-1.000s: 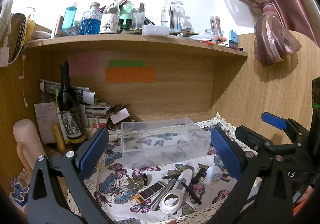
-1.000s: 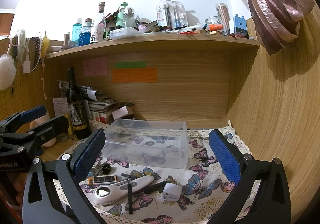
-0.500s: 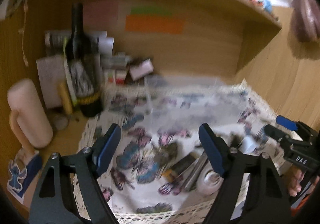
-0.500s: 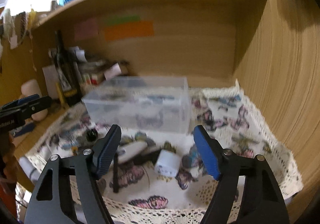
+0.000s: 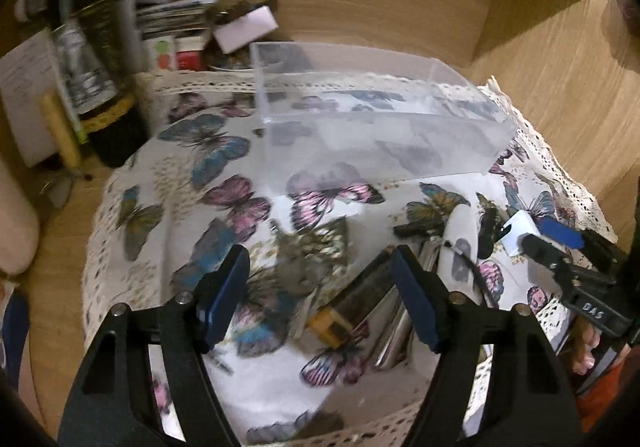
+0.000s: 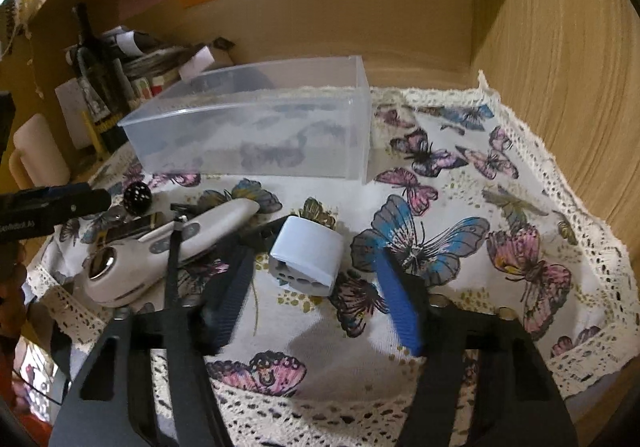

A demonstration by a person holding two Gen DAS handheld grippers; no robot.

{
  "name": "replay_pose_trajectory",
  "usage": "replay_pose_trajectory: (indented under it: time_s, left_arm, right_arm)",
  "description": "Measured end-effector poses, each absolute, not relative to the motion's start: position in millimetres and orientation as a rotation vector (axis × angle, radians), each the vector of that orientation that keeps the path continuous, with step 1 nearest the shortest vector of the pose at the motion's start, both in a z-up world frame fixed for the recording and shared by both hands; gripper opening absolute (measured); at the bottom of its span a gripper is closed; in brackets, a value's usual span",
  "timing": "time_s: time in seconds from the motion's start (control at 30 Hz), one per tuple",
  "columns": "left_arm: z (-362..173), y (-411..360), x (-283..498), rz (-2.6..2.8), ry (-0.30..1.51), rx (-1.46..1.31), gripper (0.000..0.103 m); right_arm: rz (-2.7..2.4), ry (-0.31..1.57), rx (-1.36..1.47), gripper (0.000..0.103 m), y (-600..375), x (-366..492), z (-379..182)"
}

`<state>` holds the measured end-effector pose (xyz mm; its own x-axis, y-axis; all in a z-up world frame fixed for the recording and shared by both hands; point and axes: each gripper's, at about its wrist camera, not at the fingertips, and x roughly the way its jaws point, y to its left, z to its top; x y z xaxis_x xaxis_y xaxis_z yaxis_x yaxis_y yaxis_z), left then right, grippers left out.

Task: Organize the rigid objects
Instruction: 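Grasp the white plug adapter with the right tool while the left tool grasps a small dark object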

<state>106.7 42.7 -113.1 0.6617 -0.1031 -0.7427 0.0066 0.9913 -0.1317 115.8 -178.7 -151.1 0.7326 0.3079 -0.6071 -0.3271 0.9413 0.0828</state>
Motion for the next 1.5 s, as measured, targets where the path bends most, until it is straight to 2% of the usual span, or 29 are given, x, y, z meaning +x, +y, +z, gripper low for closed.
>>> replay_pose_trajectory:
  time_s: [0.1,0.23,0.47,0.53,0.6,0.93,1.5]
  left_arm:
    - [-113.0,36.4,119.1,-0.056,0.858,-0.097,0.073]
    - [-117.5,32.2,135.4,-0.071,0.879,-0.084,0.056]
    - [-133.0,27.2,151.6,-0.082,0.928,-0.061,0.049]
    - [-138.6,29.3,154.2,-0.074,0.945,-0.067,0.039]
    - [-141.4,31.1,154.3,-0.06,0.94,-0.07,0.033]
    - [-121.1,35.9,136.5,-0.063,0.847,-0.08,0.032]
    - [-14.7,49.1,112.9,-0.028,0.546,-0.102,0.032]
  right_arm:
    - [0.367,0.685,-0.017,0.051,-177.5,122.6,-152.3]
    - [0.37,0.704,-0.009,0.048,-176.0,127.8,-154.4]
    - [0.374,0.73,0.017,0.048,-177.2,136.2,-162.0]
    - [0.37,0.728,0.018,0.036,-177.4,136.4,-162.1]
    - [0.368,0.726,0.027,0.036,-178.8,135.9,-161.4]
    - [0.324,0.608,0.011,0.036,-188.7,122.1,-127.2]
    - [0.388,0.279,-0.042,0.036,-161.6,111.9,-24.1]
